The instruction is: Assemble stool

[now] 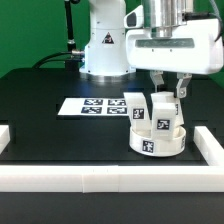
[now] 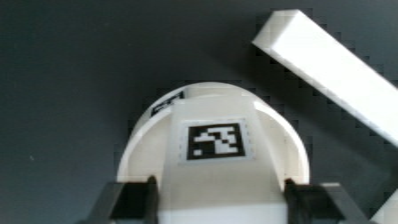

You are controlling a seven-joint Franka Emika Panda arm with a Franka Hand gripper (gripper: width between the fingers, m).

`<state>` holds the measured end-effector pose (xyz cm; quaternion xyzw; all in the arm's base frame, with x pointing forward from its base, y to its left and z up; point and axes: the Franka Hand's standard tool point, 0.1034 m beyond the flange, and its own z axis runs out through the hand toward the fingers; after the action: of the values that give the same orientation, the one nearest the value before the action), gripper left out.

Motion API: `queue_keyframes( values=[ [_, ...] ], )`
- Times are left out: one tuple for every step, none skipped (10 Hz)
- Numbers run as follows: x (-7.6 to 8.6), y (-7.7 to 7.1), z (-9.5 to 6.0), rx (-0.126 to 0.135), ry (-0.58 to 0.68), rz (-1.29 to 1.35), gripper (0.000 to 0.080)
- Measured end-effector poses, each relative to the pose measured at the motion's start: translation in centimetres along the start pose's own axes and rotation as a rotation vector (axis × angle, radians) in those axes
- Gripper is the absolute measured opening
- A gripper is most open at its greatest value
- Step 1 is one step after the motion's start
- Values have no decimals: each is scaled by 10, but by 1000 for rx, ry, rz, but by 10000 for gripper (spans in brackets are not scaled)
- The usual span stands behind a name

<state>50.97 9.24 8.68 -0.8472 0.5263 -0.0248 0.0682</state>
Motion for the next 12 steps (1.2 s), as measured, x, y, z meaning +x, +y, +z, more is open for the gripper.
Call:
queue_keyframes(
  values=[
    [0,0,0,0,0,18,410],
    [0,0,0,0,0,-1,547],
    [1,-1,-1,-1,1,-46,617],
    [4,-4,-4,3,-2,-101,617],
    [5,-8,-8,11,-2,-111,644],
    [5,-11,-12,14,-7,-226,644],
    [3,-14,-16,14,-11,-311,648],
    [4,-13,-14,12,-6,-400,648],
    [5,-12,-14,11,-5,-515,649],
    [5,-12,-14,12,-4,-616,649],
    [5,-12,-13,9,-1,-691,649],
    [4,-10,-12,-5,9,-869,649]
  ],
)
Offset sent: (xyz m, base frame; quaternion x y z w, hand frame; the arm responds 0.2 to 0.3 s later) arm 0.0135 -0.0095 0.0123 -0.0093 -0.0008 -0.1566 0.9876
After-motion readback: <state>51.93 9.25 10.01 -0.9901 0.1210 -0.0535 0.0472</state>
